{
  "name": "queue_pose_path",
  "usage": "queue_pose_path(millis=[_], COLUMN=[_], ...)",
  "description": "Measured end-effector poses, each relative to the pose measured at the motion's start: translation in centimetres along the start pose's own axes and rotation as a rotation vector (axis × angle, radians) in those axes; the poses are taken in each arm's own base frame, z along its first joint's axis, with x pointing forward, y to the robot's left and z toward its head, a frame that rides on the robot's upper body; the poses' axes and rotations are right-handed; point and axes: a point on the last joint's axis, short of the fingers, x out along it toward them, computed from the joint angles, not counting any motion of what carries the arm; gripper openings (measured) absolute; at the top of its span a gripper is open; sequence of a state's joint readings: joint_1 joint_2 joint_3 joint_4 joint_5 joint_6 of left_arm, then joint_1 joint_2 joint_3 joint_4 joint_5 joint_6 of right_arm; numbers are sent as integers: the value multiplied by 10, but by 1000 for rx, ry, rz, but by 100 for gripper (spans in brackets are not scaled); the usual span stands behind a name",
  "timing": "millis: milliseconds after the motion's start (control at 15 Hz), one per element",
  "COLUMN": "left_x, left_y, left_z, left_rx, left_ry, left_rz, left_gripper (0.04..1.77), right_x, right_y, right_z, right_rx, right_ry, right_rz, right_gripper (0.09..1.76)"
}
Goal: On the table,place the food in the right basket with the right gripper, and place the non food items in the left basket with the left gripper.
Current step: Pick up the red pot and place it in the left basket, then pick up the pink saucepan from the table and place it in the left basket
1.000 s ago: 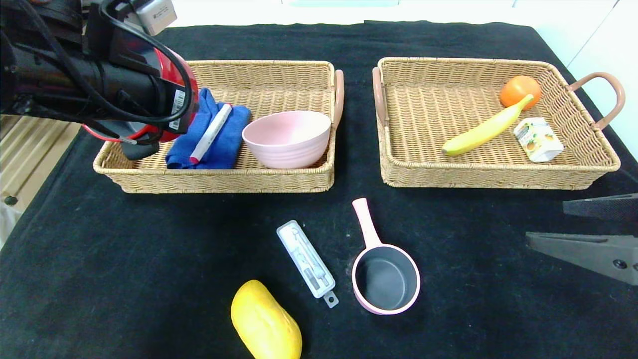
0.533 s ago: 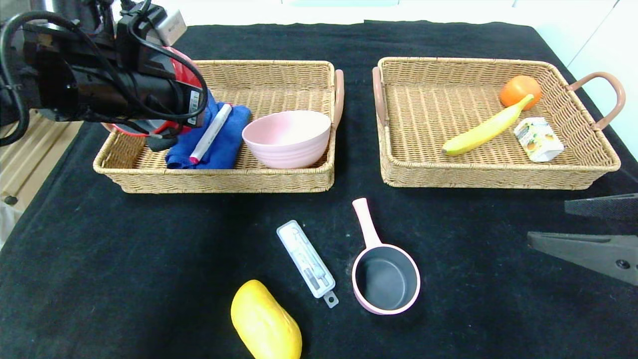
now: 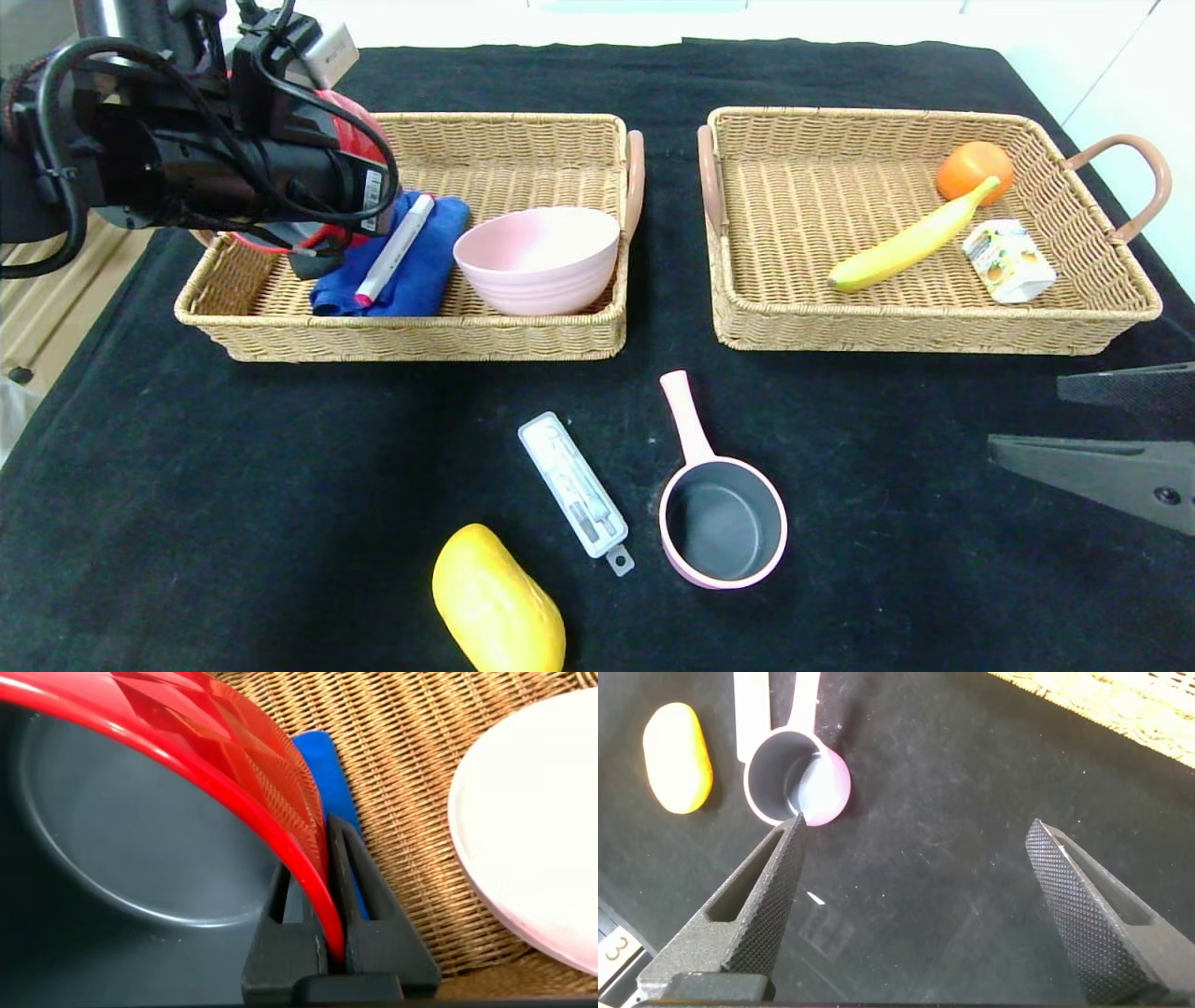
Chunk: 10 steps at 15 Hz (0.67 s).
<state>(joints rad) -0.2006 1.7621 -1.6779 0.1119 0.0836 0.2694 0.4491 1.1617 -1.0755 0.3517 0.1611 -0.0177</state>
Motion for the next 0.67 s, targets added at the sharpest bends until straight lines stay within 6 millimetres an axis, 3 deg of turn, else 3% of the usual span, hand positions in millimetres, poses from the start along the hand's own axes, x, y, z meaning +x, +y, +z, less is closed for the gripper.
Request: queue_pose_path(millis=[267, 667], left_x=[-1, -2], left_y=[1, 2], left_z=[0, -1], left_rx=[-3, 0], left_ry=[-2, 1], left_rz=[-10, -8], left_gripper=[87, 132], right_x=[0, 0], right_y=[0, 0], right_z=[0, 0], right_rx=[0, 0], right_ry=[2, 2], right_rz=[1, 0], right_gripper=[171, 171])
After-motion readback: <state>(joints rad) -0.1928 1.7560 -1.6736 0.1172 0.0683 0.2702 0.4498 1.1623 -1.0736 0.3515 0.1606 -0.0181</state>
